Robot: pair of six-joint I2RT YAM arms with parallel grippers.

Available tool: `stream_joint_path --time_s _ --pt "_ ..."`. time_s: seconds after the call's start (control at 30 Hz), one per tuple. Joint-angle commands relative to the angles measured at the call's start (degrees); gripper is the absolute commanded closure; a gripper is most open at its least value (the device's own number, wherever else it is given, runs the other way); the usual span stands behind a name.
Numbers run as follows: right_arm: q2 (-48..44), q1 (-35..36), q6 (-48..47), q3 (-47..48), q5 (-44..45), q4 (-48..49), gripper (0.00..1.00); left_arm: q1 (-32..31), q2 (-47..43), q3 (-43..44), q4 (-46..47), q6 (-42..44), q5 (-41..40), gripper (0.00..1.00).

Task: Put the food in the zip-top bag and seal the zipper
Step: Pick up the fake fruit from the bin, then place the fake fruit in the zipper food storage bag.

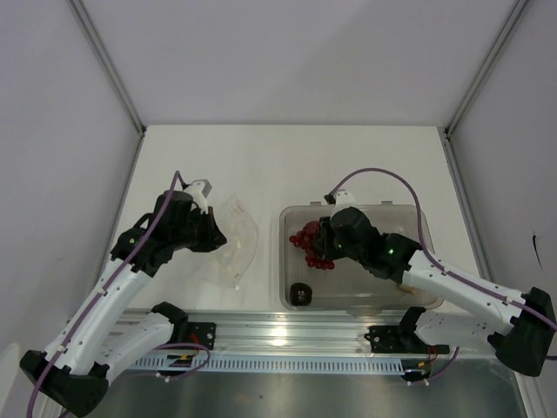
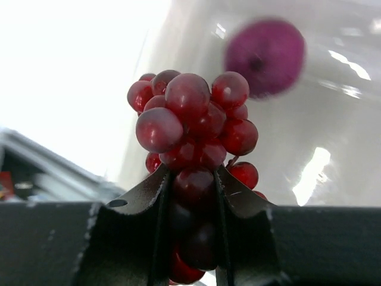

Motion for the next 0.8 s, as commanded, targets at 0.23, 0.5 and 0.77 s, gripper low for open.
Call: stream_joint_path --time_s 0.23,0.5,0.77 --pt "0.13 2.18 -0.05 15.13 -10.75 3.29 0.88 -0.37 1.38 -1.29 3.42 -0.72 2.11 0.99" --pt "4.88 6.14 1.44 21.38 -16.37 6.1 0.88 -0.37 2.44 -1.46 4.73 -1.07 2.91 0.99" --pt "10.07 8.07 4.08 24.81 -16.55 7.6 0.89 -0.37 2.71 -1.02 5.09 -1.33 3.43 0.99"
